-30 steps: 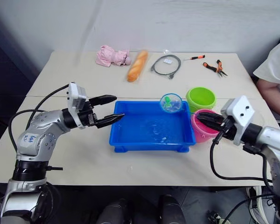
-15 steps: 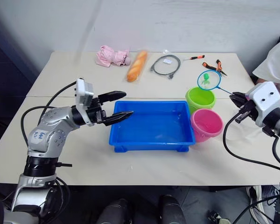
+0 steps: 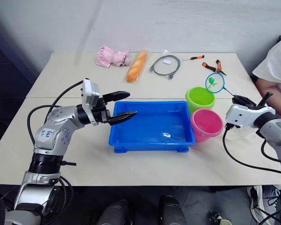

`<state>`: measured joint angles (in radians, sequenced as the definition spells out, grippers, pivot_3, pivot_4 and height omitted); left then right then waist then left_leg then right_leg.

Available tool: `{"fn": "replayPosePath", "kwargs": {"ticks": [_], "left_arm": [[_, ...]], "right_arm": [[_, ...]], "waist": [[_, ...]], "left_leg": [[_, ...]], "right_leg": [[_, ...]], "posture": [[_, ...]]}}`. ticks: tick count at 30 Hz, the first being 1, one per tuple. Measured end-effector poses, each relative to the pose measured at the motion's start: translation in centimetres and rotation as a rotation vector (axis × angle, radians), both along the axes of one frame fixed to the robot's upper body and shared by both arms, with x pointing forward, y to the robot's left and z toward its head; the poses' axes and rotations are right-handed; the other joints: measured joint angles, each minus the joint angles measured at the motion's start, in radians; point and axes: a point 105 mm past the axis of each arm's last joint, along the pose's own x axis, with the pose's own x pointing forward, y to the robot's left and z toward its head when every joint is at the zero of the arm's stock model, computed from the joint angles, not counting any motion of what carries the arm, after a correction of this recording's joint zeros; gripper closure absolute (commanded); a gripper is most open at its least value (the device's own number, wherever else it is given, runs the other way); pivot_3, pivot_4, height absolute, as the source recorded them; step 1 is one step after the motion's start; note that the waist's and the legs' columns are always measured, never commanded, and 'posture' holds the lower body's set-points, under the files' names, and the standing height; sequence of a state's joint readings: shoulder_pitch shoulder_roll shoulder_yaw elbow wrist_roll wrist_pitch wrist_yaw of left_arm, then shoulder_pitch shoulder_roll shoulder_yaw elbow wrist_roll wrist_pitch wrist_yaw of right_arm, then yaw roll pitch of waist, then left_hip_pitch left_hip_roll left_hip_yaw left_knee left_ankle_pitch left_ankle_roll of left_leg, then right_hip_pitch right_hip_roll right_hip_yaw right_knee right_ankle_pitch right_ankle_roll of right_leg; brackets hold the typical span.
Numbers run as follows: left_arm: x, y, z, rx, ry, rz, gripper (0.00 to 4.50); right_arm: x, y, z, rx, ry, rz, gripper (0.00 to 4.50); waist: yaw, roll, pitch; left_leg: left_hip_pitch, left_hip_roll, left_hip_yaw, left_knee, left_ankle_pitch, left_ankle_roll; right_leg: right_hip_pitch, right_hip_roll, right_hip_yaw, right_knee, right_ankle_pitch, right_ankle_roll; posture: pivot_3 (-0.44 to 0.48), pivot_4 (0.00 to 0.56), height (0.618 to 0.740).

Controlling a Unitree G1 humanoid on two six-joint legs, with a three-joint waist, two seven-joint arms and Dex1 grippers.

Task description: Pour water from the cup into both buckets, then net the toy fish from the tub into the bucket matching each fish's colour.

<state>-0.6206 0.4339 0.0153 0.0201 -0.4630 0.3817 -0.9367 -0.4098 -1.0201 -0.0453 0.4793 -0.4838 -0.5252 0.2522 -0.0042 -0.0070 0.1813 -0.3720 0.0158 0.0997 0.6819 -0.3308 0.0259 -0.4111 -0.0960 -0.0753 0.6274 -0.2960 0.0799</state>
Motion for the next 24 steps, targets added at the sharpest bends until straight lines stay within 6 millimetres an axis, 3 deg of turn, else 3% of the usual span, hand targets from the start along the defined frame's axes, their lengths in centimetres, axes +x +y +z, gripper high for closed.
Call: {"fn": "replayPosePath", "kwargs": {"ticks": [8, 16, 20, 24], "left_arm": [[0.3, -0.2, -0.2, -0.022, 0.003, 0.008, 0.03], [0.4, -0.2, -0.2, -0.030, -0.008, 0.016, 0.03], [0.1, 0.0, 0.0, -0.025, -0.026, -0.003, 0.03], [-1.2, 0.9, 0.4, -0.014, -0.060, -0.095, 0.03]], "right_arm": [[0.2, 1.5, -1.1, -0.242, -0.054, 0.088, 4.50], [0.3, 0.9, 0.5, -0.265, -0.139, 0.082, 4.50], [0.3, 1.2, 1.5, -0.084, -0.124, 0.085, 4.50], [-0.4, 4.4, 1.8, 0.399, 0.049, 0.227, 4.50]], "waist": [[0.000, 0.000, 0.000], [0.000, 0.000, 0.000], [0.000, 0.000, 0.000], [-0.004, 0.000, 0.000]], "left_leg": [[0.000, 0.000, 0.000, 0.000, 0.001, -0.001], [0.000, 0.000, 0.000, 0.000, 0.001, -0.001], [0.000, 0.001, 0.000, 0.000, 0.001, -0.001], [0.001, 0.002, -0.001, 0.000, 0.001, -0.001]], "right_leg": [[0.000, 0.000, 0.000, 0.000, 0.000, 0.000], [0.000, 0.001, 0.000, 0.000, 0.000, 0.000], [0.001, 0.001, 0.000, 0.000, 0.000, 0.000], [0.001, 0.003, -0.001, 0.000, 0.000, 0.000]], "posture": [[0.000, 0.150, 0.738], [0.000, 0.150, 0.738], [0.000, 0.150, 0.738], [0.000, 0.150, 0.738]]}}
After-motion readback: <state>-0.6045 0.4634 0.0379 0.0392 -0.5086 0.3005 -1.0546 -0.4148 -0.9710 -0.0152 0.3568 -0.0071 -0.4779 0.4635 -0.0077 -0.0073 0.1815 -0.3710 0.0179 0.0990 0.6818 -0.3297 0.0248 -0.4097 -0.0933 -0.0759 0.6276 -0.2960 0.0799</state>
